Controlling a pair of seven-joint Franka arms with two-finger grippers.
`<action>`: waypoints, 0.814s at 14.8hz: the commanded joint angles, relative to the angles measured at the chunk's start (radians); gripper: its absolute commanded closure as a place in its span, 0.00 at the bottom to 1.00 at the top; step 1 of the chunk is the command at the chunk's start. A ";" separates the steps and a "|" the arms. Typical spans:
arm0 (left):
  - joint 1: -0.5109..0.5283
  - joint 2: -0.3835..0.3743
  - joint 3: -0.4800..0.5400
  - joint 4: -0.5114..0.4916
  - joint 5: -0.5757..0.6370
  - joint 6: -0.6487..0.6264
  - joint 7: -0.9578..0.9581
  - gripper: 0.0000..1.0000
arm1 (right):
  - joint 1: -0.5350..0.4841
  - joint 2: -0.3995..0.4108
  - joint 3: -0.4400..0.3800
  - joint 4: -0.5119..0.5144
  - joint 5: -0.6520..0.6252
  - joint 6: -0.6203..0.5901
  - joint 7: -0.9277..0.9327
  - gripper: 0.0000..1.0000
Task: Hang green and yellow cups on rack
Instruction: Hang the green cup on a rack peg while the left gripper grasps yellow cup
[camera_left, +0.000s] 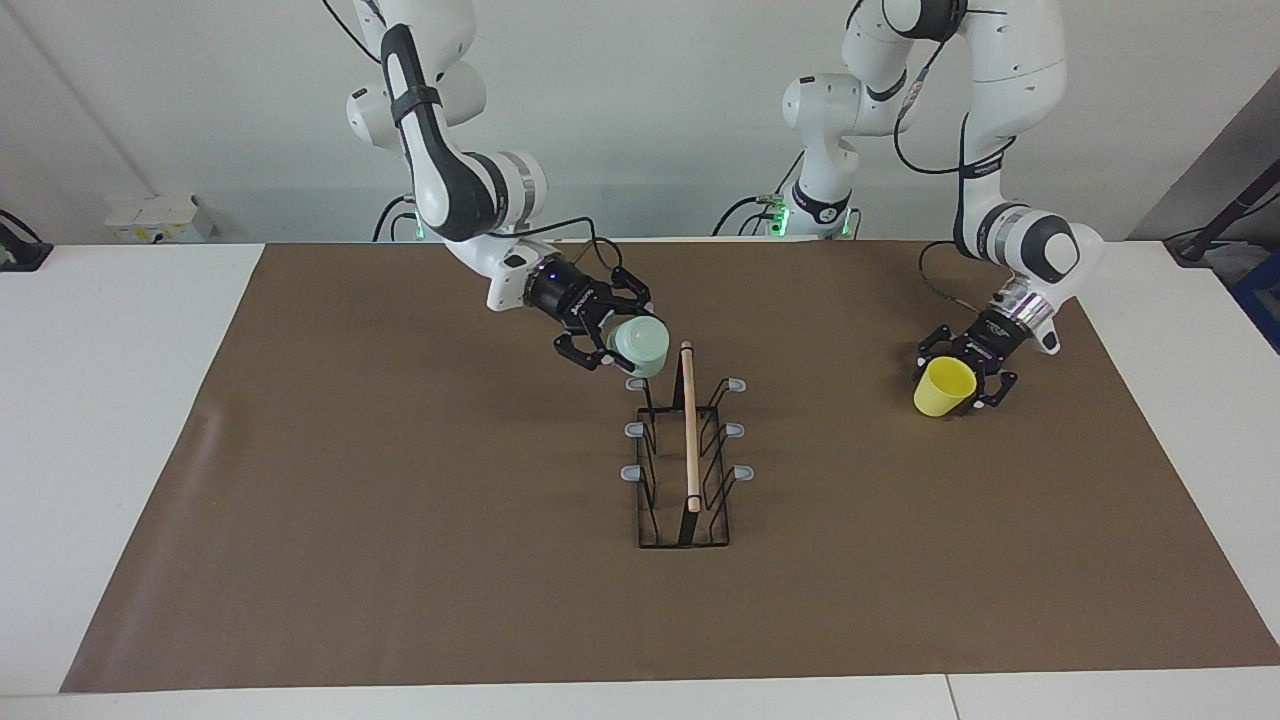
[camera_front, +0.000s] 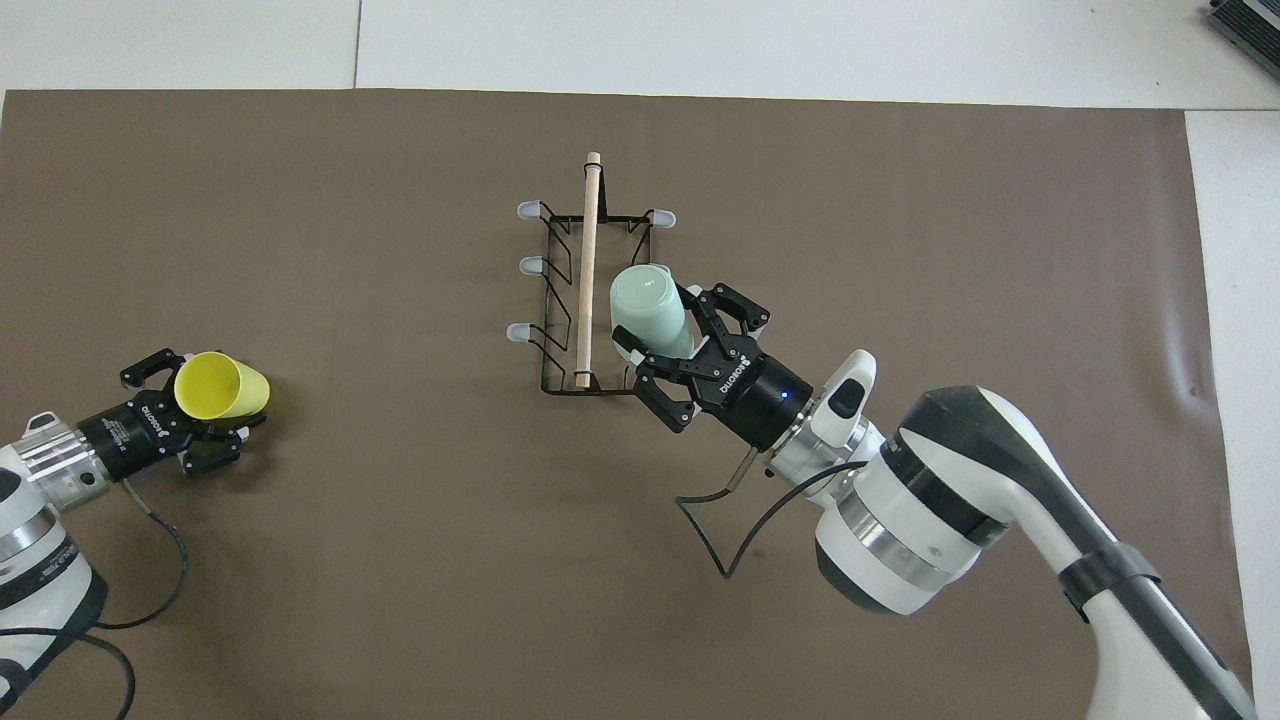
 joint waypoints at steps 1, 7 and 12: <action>-0.017 -0.013 0.000 -0.015 -0.035 0.036 0.012 0.00 | -0.004 0.022 -0.002 -0.011 0.077 -0.024 -0.096 1.00; -0.027 -0.013 -0.006 0.003 -0.044 0.030 0.018 0.00 | -0.005 0.082 -0.001 -0.006 0.086 -0.073 -0.162 1.00; -0.027 -0.025 -0.003 0.019 -0.044 0.029 -0.006 0.75 | -0.014 0.142 -0.001 -0.002 0.092 -0.151 -0.211 1.00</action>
